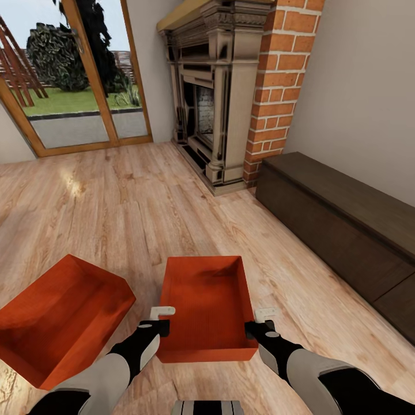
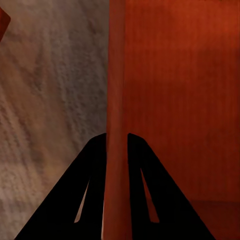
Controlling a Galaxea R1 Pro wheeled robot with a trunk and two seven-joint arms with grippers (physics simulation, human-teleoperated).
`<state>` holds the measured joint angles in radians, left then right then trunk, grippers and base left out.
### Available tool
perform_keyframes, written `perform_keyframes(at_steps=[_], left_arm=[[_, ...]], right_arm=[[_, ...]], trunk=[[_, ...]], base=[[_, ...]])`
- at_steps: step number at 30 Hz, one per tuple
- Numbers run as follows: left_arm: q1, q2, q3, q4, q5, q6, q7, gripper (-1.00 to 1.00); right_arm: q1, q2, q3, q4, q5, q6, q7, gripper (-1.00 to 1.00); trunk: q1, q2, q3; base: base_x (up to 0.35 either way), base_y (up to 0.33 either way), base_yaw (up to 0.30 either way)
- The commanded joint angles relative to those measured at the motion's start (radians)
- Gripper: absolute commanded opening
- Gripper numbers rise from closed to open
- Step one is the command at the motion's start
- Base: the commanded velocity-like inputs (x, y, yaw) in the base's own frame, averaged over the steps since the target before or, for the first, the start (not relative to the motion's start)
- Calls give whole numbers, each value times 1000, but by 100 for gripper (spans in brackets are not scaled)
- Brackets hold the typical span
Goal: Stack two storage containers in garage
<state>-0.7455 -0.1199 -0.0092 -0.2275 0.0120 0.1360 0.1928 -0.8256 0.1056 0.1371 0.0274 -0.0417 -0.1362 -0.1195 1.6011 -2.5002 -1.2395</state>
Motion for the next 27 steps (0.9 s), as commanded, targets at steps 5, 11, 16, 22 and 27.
perform_keyframes(at_steps=[5, 11, 16, 22, 27], left_arm=[[0, 1, 5, -4, -16, 8, 7, -100], [0, 2, 5, -4, -12, 8, 6, -100], [0, 2, 6, -4, -12, 8, 5, -100], [0, 2, 7, -5, -12, 8, 5, -100], [0, 2, 8, -6, -12, 8, 5, -100]], right_arm=[[-1, 0, 3, 3, -15, -6, -8, -100], [-1, 0, 4, 3, -15, -6, -8, -100], [-1, 0, 3, 3, -15, -6, -8, -100], [-1, 0, 3, 3, -15, -6, -8, -100], [-1, 0, 3, 3, -15, -6, -8, -100]], trunk=[[0, 0, -1], [-13, 21, 16], [-32, 56, 32], [-55, 98, 51], [-74, 133, 67]], base=[[0, 0, 0], [0, 0, 0], [0, 0, 0], [0, 0, 0], [0, 0, 0]])
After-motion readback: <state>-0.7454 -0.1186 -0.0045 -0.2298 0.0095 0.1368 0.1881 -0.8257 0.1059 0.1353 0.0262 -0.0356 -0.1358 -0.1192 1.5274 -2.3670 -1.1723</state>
